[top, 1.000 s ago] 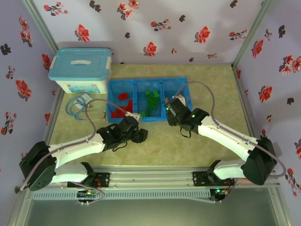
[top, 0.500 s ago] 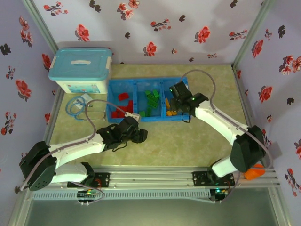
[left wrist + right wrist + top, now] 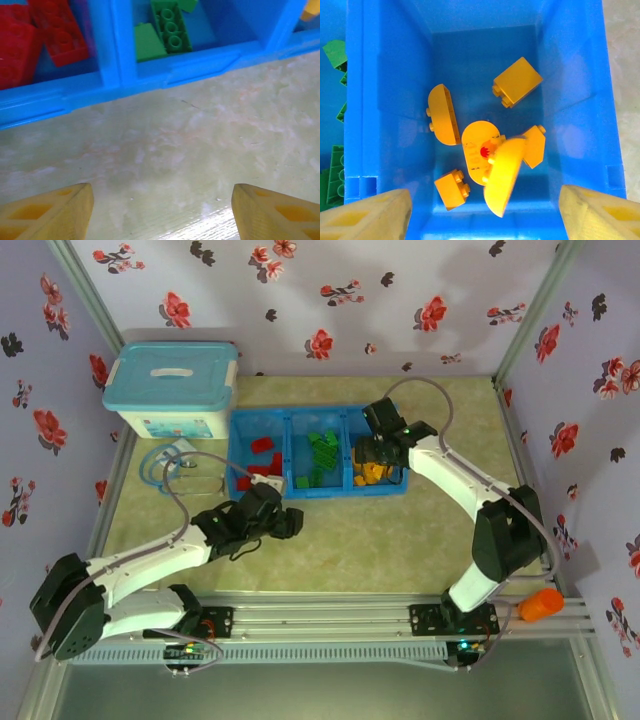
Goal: Sort the legos into containers by color
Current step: Place the lego in the container, then move the container to the center of the table.
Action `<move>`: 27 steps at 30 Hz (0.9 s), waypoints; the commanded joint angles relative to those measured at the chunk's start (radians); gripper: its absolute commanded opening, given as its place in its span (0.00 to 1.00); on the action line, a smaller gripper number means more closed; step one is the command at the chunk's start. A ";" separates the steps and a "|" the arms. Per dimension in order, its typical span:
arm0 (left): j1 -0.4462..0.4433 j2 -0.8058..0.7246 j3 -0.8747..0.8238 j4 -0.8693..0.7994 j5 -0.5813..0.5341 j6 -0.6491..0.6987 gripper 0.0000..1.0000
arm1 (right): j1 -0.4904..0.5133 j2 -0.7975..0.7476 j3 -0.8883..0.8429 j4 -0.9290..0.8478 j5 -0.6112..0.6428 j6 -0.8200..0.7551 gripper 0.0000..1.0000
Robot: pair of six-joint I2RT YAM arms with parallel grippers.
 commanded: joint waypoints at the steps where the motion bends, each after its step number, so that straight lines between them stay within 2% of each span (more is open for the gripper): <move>1: 0.033 -0.036 0.018 -0.049 -0.017 0.013 0.73 | -0.003 -0.044 0.004 -0.014 0.017 -0.001 0.78; 6: 0.070 -0.053 0.043 -0.077 -0.017 0.032 0.73 | -0.005 -0.096 -0.033 -0.019 0.056 -0.002 0.77; 12: 0.154 -0.094 0.045 -0.117 -0.028 -0.014 0.73 | -0.030 -0.149 -0.072 -0.021 0.081 0.002 0.75; 17: 0.260 -0.126 0.081 -0.186 -0.023 0.005 0.73 | -0.067 -0.180 -0.111 -0.011 0.070 0.007 0.74; 21: 0.372 -0.094 0.118 -0.219 0.029 0.036 0.71 | -0.110 -0.186 -0.142 0.003 0.018 0.012 0.74; 27: 0.508 -0.026 0.138 -0.176 0.105 0.072 0.71 | -0.141 -0.197 -0.196 0.026 -0.003 0.018 0.72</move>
